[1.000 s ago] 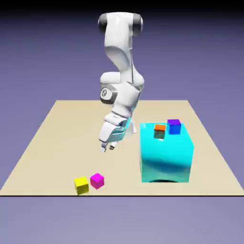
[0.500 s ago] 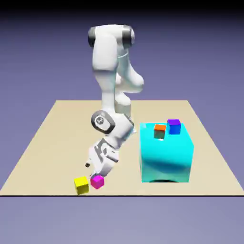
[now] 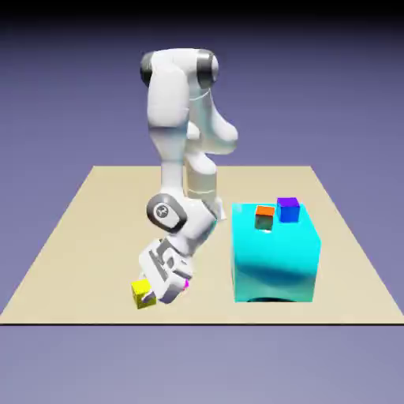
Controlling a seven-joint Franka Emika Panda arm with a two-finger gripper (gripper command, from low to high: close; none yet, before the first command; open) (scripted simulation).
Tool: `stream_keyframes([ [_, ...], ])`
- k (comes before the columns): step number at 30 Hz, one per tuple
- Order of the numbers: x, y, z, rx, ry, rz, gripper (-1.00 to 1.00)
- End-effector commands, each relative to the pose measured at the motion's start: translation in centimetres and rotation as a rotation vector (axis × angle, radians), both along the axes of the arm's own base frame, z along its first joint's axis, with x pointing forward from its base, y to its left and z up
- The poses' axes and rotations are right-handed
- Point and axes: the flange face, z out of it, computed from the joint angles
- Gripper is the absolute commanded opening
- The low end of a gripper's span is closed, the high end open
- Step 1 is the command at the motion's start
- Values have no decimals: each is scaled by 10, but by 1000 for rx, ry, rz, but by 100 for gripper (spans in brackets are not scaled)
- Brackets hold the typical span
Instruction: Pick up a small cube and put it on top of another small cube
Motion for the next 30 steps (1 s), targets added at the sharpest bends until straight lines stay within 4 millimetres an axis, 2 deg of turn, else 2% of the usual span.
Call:
stream_keyframes([
  [1, 3, 17, 14, -11, -8, 14, -100],
  [5, 1, 87, 68, -43, -31, 65, -100],
  [10, -28, 171, 130, -52, -42, 133, -100],
  [15, -82, 244, 183, -31, -29, 211, -100],
  [20, -156, 298, 226, 14, 10, 309, -100],
  [21, -167, 304, 231, 22, 18, 324, -100],
  [22, -167, 304, 231, 22, 18, 324, -100],
  [25, -145, 282, 181, 21, 17, 323, -100],
  [26, -143, 279, 174, 22, 18, 324, -100],
  [27, -143, 279, 174, 22, 18, 324, 100],
  [28, -143, 279, 174, 22, 18, 324, 100],
  [30, -155, 295, 208, 19, 14, 322, 100],
])
